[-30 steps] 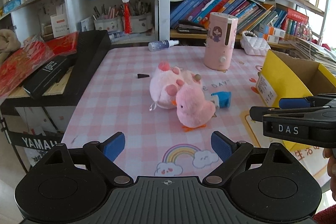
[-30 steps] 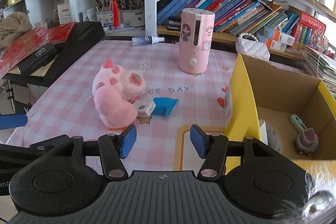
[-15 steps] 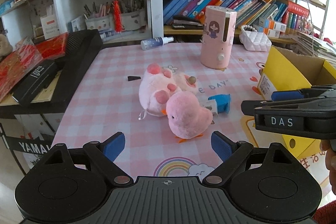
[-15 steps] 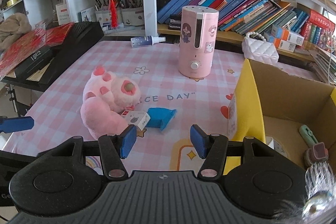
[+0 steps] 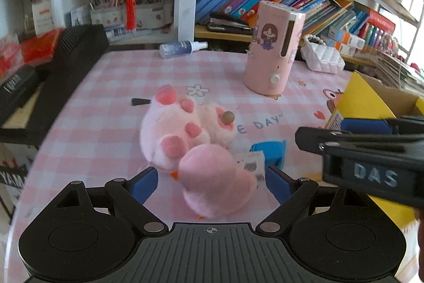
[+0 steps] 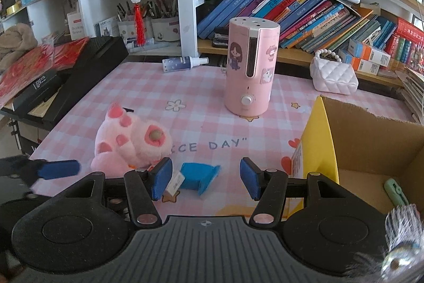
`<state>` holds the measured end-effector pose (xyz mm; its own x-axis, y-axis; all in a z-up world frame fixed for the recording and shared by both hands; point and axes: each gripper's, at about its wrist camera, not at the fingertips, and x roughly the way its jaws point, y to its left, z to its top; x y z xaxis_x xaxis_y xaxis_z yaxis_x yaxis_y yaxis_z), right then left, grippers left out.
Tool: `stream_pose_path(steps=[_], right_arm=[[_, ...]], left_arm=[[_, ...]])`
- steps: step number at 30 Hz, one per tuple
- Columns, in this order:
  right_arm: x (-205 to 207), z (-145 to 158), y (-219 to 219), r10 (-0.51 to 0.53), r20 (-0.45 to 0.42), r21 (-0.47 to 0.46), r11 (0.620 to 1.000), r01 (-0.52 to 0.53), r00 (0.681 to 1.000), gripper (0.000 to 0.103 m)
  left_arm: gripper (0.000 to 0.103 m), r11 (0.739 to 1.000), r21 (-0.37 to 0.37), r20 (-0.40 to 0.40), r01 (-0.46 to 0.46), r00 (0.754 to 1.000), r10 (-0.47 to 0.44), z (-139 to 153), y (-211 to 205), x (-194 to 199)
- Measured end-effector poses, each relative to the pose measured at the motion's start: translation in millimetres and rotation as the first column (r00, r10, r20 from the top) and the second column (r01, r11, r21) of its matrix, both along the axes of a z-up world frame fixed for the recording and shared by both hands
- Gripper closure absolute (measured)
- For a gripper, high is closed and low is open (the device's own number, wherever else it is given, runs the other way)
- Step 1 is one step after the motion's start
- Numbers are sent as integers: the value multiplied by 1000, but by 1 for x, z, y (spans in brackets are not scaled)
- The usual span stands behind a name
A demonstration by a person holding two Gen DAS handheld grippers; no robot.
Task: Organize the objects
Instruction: 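Grasp the pink plush chick with the left tool, then grasp the small white red-labelled box with the right tool while the left tool holds the chick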
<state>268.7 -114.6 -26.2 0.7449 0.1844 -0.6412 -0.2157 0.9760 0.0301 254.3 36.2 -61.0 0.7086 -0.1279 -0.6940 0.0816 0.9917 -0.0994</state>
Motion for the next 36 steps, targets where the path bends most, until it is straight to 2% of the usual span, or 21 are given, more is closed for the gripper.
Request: stream_pose_path(steps=[1, 3, 4, 10, 17, 19, 22, 26, 28, 30, 34, 36], right_arm=[[2, 0, 0, 0, -3, 2, 1000, 0, 1000, 48], [5, 0, 0, 2, -7, 4, 1000, -2, 1000, 48], [6, -1, 0, 4, -8, 4, 1000, -4, 1000, 48], [14, -8, 3, 17, -43, 20, 1000, -17, 999, 48], [23, -25, 17, 67, -117, 55, 997, -61, 991, 50], [30, -33, 18, 65, -185, 111, 993, -44, 981, 52], [41, -50, 14, 33, -297, 224, 974, 36, 954, 54], [51, -64, 6, -12, -370, 370, 916, 159, 929, 55], [54, -67, 4, -31, -375, 406, 893, 194, 926, 59], [57, -68, 4, -43, -382, 421, 881, 215, 923, 72], [58, -68, 0, -43, -391, 440, 868, 228, 919, 78], [55, -64, -2, -21, -374, 451, 870, 202, 927, 84]], left_arm=[[20, 1000, -12, -11, 0, 1000, 0, -3, 0, 4], [36, 999, -35, -41, 3, 999, -4, -10, 0, 10], [41, 998, -60, -48, 11, 999, -14, -11, 1, 11], [41, 997, -80, -47, -23, 999, 19, -5, 15, -3], [41, 986, -88, -63, -144, 988, 139, 4, 50, -34], [41, 981, -90, -69, -170, 984, 164, 5, 56, -39], [41, 979, -82, -67, -187, 981, 181, 9, 62, -44], [41, 980, -68, -52, -186, 982, 182, 16, 62, -51], [41, 981, -57, -48, -183, 982, 180, 18, 60, -52], [41, 982, -51, -45, -183, 982, 181, 19, 61, -54], [41, 979, -57, -36, -195, 980, 193, 21, 63, -56], [41, 978, -66, -31, -200, 980, 198, 22, 64, -56]])
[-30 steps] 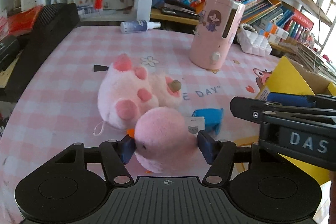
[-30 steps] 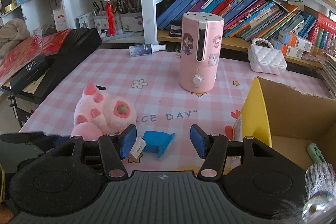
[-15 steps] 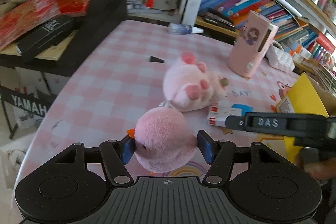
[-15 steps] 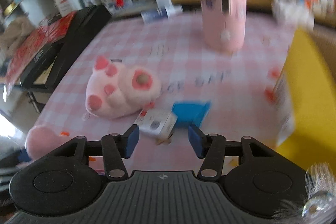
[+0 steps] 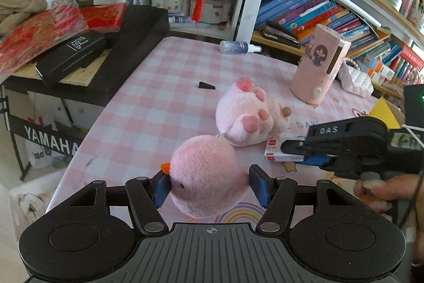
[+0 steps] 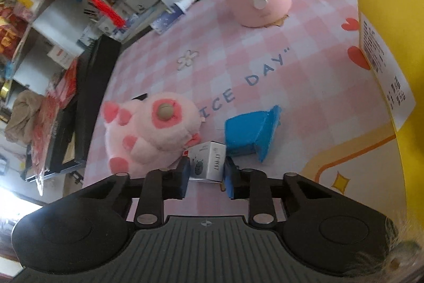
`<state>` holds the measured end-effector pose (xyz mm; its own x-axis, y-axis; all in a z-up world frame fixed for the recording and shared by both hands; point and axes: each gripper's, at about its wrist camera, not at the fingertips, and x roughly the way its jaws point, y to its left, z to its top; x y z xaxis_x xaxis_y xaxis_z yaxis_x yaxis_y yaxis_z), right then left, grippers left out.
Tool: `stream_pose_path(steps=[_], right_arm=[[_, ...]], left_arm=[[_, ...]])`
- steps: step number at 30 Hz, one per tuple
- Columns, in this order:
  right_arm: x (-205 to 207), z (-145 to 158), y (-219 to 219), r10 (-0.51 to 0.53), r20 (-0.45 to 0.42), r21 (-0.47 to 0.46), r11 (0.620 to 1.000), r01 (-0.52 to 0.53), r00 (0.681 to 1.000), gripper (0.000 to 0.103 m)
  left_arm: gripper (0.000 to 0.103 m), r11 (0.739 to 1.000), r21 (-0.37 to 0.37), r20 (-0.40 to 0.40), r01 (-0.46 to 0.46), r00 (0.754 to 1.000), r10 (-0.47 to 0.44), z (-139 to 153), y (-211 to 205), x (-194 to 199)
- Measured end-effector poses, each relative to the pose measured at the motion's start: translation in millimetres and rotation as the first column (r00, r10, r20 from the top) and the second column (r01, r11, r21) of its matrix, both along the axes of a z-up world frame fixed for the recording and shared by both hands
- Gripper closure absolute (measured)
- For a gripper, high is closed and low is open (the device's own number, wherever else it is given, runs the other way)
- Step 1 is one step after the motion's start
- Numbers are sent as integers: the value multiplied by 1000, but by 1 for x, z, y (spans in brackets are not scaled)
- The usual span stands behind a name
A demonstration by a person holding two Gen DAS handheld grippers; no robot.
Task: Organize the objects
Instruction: 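Grasp the small white red-labelled box with the right tool while the left tool holds the chick, then carry the pink chick and small white box toward the yellow box with both tools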
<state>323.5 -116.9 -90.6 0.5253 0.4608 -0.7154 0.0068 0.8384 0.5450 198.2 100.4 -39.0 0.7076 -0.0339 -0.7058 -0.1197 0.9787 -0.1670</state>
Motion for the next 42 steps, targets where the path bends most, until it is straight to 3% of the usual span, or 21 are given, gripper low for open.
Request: stream_pose_path(steps=[3, 7, 13, 17, 23, 42], right_arm=[[-8, 13, 1, 59, 53, -17, 998, -58, 997, 89], [-22, 31, 2, 128, 110, -136, 984, -112, 986, 90], [-60, 51, 5, 245, 199, -363, 918, -161, 949, 90], [-87, 59, 7, 280, 253, -441, 885, -147, 926, 90], [-120, 69, 16, 315, 300, -500, 856, -133, 901, 90], [-226, 77, 25, 226, 317, -517, 855, -32, 921, 90]], left_arm=[[41, 1000, -12, 17, 1, 1000, -1, 3, 0, -1], [41, 1000, -24, 49, 15, 999, -14, 10, -3, -8], [41, 998, -29, 84, 57, 995, -55, 20, -6, -24], [41, 996, -38, 102, 84, 992, -80, 22, -6, -36], [41, 990, -44, 116, 134, 985, -129, 24, -8, -54], [41, 967, -46, 124, 250, 962, -243, 22, 1, -141]])
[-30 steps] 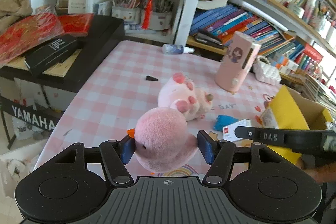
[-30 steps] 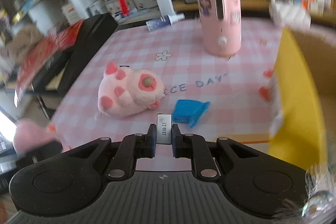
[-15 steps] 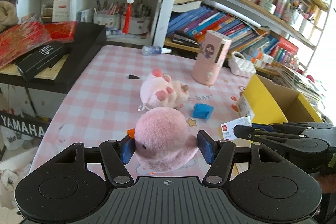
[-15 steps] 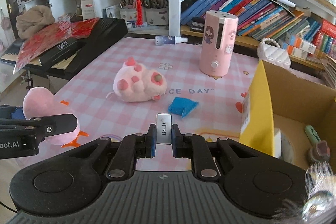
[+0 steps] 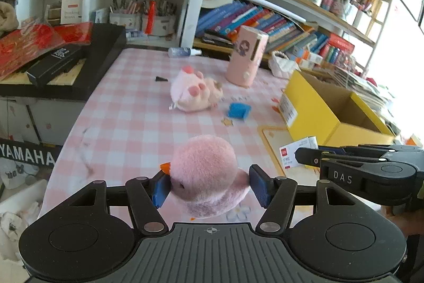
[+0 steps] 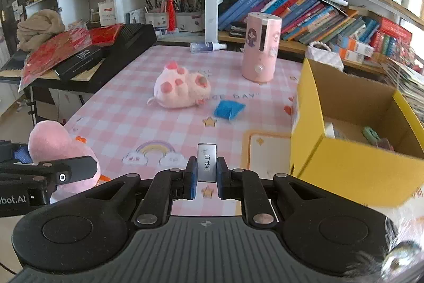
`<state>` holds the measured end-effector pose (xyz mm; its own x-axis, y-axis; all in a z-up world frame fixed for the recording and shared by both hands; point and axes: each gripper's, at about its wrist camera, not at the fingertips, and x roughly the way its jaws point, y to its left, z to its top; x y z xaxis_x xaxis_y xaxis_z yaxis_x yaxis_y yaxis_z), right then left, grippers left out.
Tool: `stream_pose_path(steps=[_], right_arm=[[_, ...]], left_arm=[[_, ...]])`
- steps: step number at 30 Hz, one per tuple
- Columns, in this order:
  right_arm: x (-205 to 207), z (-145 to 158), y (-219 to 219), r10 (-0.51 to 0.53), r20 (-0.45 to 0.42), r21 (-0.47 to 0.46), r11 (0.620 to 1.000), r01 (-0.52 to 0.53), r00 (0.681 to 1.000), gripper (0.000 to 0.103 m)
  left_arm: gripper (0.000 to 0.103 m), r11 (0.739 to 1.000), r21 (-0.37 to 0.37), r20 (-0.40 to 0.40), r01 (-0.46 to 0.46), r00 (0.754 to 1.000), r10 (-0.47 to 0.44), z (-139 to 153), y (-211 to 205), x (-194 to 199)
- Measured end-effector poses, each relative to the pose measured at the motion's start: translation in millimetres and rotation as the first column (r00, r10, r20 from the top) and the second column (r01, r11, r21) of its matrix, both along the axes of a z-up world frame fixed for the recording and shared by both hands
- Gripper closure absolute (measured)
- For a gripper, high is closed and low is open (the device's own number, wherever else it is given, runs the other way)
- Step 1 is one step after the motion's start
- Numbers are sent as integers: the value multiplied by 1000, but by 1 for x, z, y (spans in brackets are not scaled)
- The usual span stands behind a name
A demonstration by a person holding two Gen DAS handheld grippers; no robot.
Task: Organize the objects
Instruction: 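Carry the pink chick and small white box toward the yellow box with both tools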
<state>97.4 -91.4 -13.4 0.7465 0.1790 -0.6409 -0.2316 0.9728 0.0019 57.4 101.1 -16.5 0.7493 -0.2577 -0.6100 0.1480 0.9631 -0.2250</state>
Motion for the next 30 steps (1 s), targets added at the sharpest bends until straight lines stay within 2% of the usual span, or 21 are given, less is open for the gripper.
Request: stream_pose_path(steps=[10, 18, 30], right_arm=[[-58, -7, -3, -71, -21, 12, 997, 71, 997, 90], [-98, -15, -13, -144, -44, 29, 989, 145, 989, 90], [-141, -17, -56, -345, -62, 30, 937, 347, 937, 90]], left_arm=[[41, 995, 21, -14, 93, 996, -92, -2, -7, -43], [41, 981, 41, -33, 189, 982, -188, -8, -23, -66], [41, 924, 39, -28, 380, 925, -379, -8, -68, -70]])
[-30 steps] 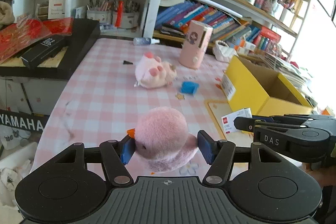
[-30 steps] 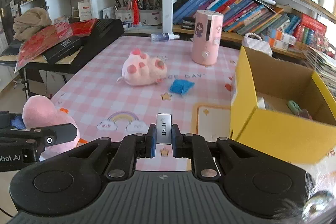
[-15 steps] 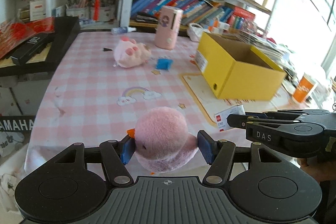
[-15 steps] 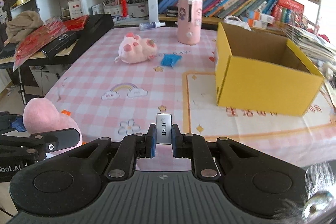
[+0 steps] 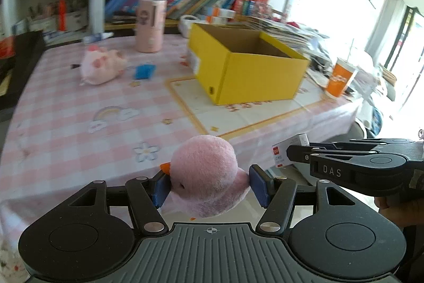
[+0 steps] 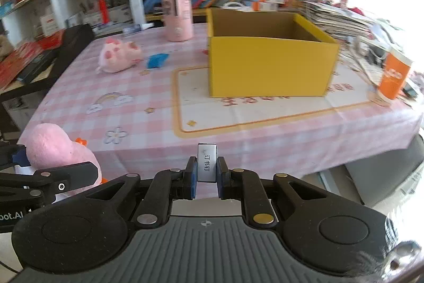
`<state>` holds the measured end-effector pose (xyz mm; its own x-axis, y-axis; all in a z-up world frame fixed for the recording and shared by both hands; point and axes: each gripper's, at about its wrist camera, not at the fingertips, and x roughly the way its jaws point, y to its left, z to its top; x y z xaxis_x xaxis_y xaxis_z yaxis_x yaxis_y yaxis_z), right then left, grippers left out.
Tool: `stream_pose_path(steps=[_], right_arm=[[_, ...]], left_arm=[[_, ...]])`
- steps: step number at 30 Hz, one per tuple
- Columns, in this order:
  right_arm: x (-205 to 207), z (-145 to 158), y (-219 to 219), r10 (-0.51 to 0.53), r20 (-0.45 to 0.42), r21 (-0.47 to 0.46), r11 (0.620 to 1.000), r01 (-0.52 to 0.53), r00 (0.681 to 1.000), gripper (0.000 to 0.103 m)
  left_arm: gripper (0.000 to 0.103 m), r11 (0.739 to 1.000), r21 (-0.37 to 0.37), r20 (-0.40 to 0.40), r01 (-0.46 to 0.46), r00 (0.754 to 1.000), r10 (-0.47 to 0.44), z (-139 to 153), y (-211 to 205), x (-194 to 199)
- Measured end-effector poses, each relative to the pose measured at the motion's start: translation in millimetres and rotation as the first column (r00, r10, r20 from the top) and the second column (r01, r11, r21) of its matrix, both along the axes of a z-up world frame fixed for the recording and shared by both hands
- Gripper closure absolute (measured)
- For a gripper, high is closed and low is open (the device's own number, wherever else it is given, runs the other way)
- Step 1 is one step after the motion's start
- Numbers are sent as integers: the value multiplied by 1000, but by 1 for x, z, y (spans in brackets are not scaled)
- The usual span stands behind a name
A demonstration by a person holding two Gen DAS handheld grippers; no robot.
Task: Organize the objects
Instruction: 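Carry the pink chick and small white box toward the yellow box with both tools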
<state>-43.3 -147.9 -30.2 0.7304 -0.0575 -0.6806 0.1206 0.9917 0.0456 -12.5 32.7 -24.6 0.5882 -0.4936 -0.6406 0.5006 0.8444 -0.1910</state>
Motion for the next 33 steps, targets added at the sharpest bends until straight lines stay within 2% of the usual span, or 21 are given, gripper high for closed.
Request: stream_pose_path(steps=[15, 25, 33], right_arm=[[-17, -1, -64, -201, -19, 3, 980, 201, 979, 90], [3, 3, -94, -209, -19, -1, 978, 209, 978, 90], [33, 14, -119, -182, 16, -14, 983, 182, 983, 90]], left_arm=[[41, 983, -3, 10, 183, 983, -183, 0, -67, 14], [41, 983, -18, 48, 184, 982, -183, 6, -93, 33], [41, 987, -58, 105, 150, 984, -144, 25, -113, 56]])
